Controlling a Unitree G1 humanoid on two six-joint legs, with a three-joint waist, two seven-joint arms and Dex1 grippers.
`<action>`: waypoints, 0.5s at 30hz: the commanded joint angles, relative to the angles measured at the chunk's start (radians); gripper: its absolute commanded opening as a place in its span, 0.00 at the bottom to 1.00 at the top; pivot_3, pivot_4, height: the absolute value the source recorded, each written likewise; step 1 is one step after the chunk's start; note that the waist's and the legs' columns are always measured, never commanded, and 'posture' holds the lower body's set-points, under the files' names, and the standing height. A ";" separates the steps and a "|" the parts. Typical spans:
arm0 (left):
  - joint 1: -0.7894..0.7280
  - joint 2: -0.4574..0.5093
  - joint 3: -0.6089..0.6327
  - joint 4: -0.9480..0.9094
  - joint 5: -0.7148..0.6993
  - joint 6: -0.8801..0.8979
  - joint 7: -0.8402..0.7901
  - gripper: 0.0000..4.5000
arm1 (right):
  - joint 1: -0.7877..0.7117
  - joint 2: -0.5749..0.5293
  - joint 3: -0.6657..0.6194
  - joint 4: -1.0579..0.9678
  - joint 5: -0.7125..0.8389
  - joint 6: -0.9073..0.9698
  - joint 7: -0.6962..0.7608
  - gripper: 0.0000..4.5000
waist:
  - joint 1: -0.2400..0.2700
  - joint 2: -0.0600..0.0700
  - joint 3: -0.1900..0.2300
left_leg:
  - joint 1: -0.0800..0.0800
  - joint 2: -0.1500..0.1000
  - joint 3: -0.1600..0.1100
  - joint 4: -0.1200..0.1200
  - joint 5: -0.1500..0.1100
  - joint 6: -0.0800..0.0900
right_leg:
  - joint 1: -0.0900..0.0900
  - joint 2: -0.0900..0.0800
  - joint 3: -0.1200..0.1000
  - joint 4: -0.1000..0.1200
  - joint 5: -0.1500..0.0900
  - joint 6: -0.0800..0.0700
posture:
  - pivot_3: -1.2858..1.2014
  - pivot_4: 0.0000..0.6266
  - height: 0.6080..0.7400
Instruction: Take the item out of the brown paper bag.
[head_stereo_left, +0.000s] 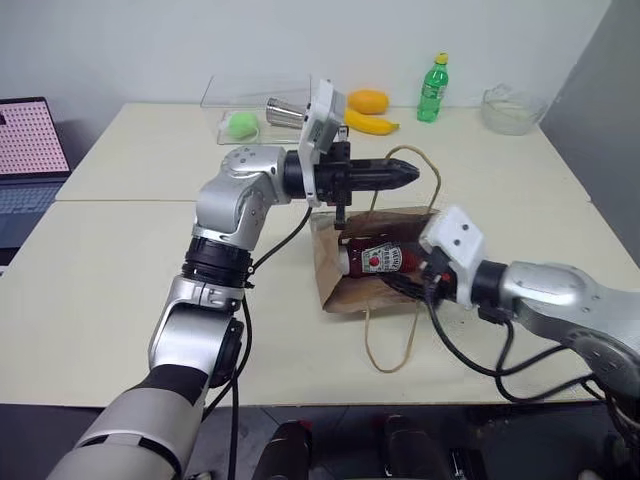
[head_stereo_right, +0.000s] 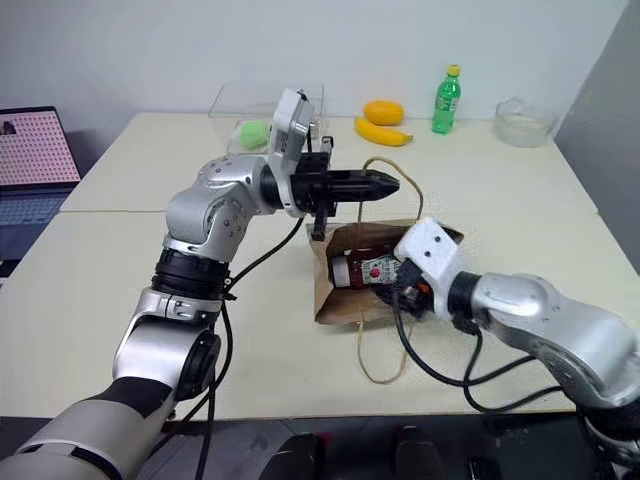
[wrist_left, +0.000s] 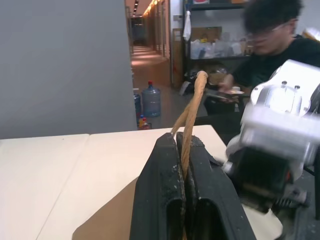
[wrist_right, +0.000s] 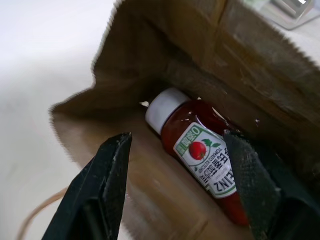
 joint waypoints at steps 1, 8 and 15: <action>-0.019 0.005 0.024 -0.044 -0.020 -0.003 0.014 0.00 | -0.089 0.006 0.125 0.079 -0.191 -0.073 0.057 0.87 | 0.000 0.000 0.000 | 0.000 0.000 0.000 0.000 0.000 0.000 | -0.001 0.000 0.000 0.000 0.000 0.000 | 0.52 0.24 1.00; -0.034 0.002 0.029 -0.030 -0.024 -0.005 0.032 0.00 | -0.212 0.049 0.337 0.183 -0.475 -0.135 0.158 0.98 | -0.007 0.000 0.000 | -0.002 0.000 0.001 0.000 0.000 0.000 | -0.004 0.000 0.001 0.002 0.000 0.000 | 0.52 0.24 1.00; -0.031 0.013 0.037 -0.045 -0.030 0.006 0.039 0.00 | -0.286 0.143 0.454 0.273 -0.648 -0.137 0.254 0.98 | -0.009 0.000 0.000 | -0.002 0.000 0.001 0.000 0.000 0.000 | -0.004 0.000 0.001 0.002 0.000 0.000 | 0.52 0.24 1.00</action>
